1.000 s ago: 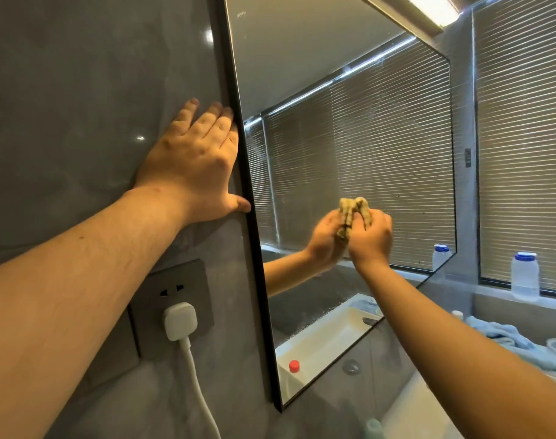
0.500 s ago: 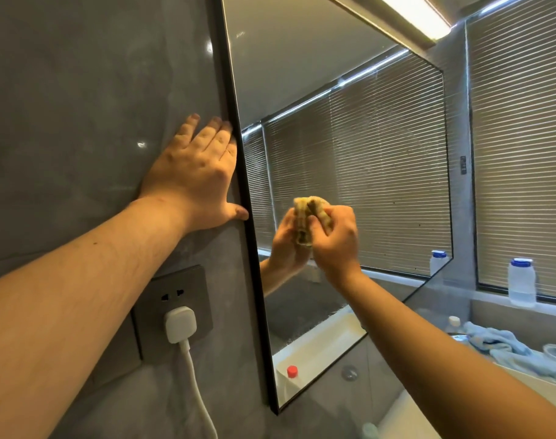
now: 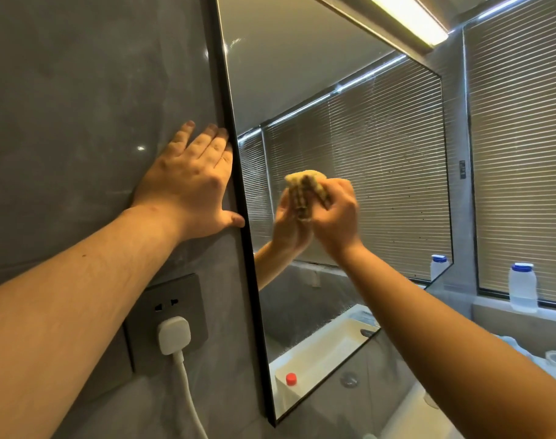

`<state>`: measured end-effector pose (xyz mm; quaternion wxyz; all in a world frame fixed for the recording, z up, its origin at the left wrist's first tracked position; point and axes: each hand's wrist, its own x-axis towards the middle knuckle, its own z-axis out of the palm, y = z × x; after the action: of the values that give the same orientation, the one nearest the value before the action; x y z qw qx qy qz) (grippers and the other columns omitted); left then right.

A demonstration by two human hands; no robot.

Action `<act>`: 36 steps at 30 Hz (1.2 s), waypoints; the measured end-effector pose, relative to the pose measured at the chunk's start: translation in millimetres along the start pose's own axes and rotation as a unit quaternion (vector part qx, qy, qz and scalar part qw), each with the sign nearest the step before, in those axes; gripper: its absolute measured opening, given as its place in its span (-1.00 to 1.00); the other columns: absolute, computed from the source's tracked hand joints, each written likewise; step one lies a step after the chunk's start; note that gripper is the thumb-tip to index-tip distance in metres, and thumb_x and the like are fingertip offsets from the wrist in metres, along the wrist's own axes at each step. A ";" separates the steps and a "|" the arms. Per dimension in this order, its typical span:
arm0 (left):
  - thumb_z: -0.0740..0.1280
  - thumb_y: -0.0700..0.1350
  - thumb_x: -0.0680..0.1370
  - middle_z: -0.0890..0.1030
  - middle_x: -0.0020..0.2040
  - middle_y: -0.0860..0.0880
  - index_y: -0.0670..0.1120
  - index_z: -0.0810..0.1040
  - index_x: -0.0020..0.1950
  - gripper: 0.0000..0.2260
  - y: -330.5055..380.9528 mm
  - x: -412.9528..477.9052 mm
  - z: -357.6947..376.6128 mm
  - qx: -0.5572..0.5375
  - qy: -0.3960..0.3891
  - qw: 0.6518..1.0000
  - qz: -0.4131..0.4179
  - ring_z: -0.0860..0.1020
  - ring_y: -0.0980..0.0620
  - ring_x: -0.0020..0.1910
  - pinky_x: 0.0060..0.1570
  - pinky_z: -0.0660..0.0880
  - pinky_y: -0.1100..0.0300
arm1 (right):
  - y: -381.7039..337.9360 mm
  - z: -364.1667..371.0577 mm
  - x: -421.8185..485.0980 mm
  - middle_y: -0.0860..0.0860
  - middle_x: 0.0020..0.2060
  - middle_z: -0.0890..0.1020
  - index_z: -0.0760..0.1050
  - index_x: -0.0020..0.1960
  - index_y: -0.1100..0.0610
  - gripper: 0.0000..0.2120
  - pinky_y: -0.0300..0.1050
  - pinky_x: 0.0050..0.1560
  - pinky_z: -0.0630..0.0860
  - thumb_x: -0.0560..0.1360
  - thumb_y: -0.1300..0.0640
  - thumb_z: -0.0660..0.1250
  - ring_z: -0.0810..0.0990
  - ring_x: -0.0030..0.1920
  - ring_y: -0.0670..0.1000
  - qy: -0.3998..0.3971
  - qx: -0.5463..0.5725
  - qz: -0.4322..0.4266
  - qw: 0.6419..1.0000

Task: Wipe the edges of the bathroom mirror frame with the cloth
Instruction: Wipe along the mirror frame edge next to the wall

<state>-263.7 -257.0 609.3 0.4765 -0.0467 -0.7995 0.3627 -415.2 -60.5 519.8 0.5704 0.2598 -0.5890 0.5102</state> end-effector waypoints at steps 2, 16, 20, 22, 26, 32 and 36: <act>0.27 0.50 0.27 0.29 0.51 -0.23 -0.27 0.29 0.48 0.05 -0.5 -0.2 -0.3 0.003 -0.003 1.000 -0.002 0.20 -0.18 0.52 0.51 0.01 -0.15 | 31.4 -7.3 10.5 -0.04 -0.25 0.52 0.63 -0.07 0.14 -0.91 -0.21 -0.09 0.42 0.49 0.17 0.35 0.49 -0.11 -0.03 0.008 -0.032 0.082 0.996; 0.44 0.43 0.19 0.40 0.42 -0.30 -0.34 0.40 0.38 0.05 1.1 0.7 4.7 -0.016 0.031 0.999 0.002 0.34 -0.25 0.44 0.46 0.14 -0.22 | 78.3 -22.3 29.5 0.05 -0.08 0.70 0.65 0.04 0.09 -0.80 0.09 0.03 0.62 0.49 0.06 0.34 0.67 -0.05 0.06 0.058 0.019 0.294 0.954; 0.46 0.42 0.17 0.41 0.41 -0.30 -0.34 0.42 0.37 0.05 1.5 0.6 3.3 -0.022 0.028 0.999 -0.002 0.34 -0.25 0.44 0.46 0.15 -0.22 | 32.8 -3.9 46.1 -0.01 -0.02 0.67 0.64 0.17 0.04 -0.67 -0.06 0.18 0.55 0.44 0.05 0.30 0.61 0.08 -0.01 0.000 0.019 0.154 0.988; 0.46 0.42 0.17 0.41 0.41 -0.30 -0.34 0.42 0.37 0.05 1.8 0.6 2.5 -0.023 0.025 0.999 -0.003 0.34 -0.25 0.44 0.46 0.15 -0.21 | 0.6 5.6 45.4 -0.06 -0.03 0.59 0.62 0.21 0.02 -0.67 -0.31 0.19 0.44 0.47 0.17 0.34 0.52 0.09 -0.06 -0.013 0.023 0.065 0.998; 0.47 0.42 0.17 0.41 0.41 -0.30 -0.34 0.42 0.37 0.05 1.5 0.5 1.7 -0.027 0.024 0.999 -0.004 0.34 -0.25 0.44 0.47 0.13 -0.21 | -39.9 18.4 41.1 0.01 0.01 0.57 0.61 0.22 0.14 -0.68 -0.18 0.18 0.48 0.47 0.19 0.37 0.55 0.08 0.03 -0.032 0.014 -0.115 0.993; 0.47 0.42 0.16 0.42 0.40 -0.30 -0.34 0.43 0.36 0.05 0.7 -0.7 1.1 -0.033 0.024 0.999 -0.001 0.36 -0.25 0.43 0.45 0.17 -0.23 | 1.0 5.3 63.7 -0.02 -0.08 0.57 0.61 0.22 0.06 -0.68 -0.10 0.10 0.51 0.48 0.20 0.34 0.54 0.03 0.03 -0.025 -0.051 -0.082 0.995; 0.46 0.42 0.16 0.42 0.40 -0.29 -0.34 0.43 0.36 0.05 0.7 -1.0 1.4 -0.034 0.021 0.999 -0.001 0.35 -0.25 0.43 0.45 0.17 -0.23 | 62.6 -13.7 77.8 0.08 -0.04 0.66 0.62 0.24 0.02 -0.65 -0.06 0.07 0.53 0.48 0.08 0.29 0.60 0.02 0.11 -0.005 -0.094 0.111 0.989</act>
<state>-264.5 -257.6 607.7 0.4917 -0.0700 -0.8011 0.3341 -482.0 -5.1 571.3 0.5293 0.1405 -0.6620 0.5117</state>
